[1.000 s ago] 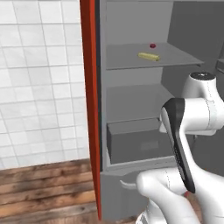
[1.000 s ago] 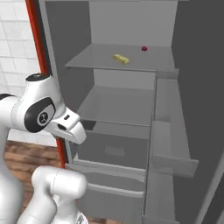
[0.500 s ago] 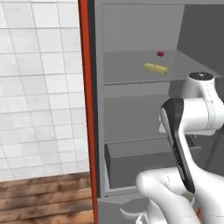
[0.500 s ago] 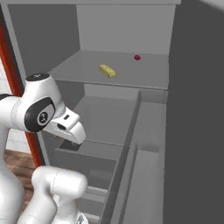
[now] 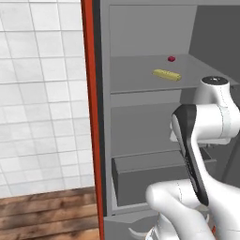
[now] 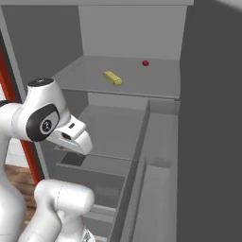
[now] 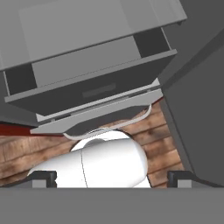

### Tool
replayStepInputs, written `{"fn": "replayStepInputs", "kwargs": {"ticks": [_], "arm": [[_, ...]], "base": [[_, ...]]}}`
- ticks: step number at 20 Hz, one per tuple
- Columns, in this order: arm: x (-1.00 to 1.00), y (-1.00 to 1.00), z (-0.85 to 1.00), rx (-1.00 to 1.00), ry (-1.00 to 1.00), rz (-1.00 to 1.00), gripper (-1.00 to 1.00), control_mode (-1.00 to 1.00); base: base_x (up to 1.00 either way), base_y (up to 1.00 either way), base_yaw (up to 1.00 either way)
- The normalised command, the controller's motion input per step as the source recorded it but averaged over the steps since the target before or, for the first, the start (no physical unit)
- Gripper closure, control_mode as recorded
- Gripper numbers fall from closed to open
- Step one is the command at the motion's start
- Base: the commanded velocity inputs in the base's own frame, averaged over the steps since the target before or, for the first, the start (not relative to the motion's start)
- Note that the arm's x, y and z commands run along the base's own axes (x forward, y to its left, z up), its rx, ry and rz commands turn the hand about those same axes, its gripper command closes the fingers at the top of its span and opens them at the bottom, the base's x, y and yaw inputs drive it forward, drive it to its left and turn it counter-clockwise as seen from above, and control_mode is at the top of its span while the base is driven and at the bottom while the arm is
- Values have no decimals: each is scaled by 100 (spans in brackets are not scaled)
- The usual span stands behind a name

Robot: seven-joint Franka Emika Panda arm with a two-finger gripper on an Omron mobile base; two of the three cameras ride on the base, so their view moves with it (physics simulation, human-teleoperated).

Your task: Retrieve the butter from the fridge and place it on a plate on the dining table. Then retrieve the butter knife by the fridge and place it near the plate.

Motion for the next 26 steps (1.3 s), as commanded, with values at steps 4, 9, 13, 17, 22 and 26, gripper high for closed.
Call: {"fn": "replayStepInputs", "kwargs": {"ticks": [4,9,13,17,22,26], "arm": [[0,0,0,0,0,0,-100,100],[0,0,0,0,0,0,-100,100],[0,0,0,0,0,0,-100,100],[0,0,0,0,0,0,-100,100],[18,0,3,0,-1,2,-100,-100],[0,0,31,-2,-18,22,-100,-100]], "base": [[27,-43,0],[0,-63,1],[1,-45,5],[46,0,0],[0,0,0],[0,0,0]]}}
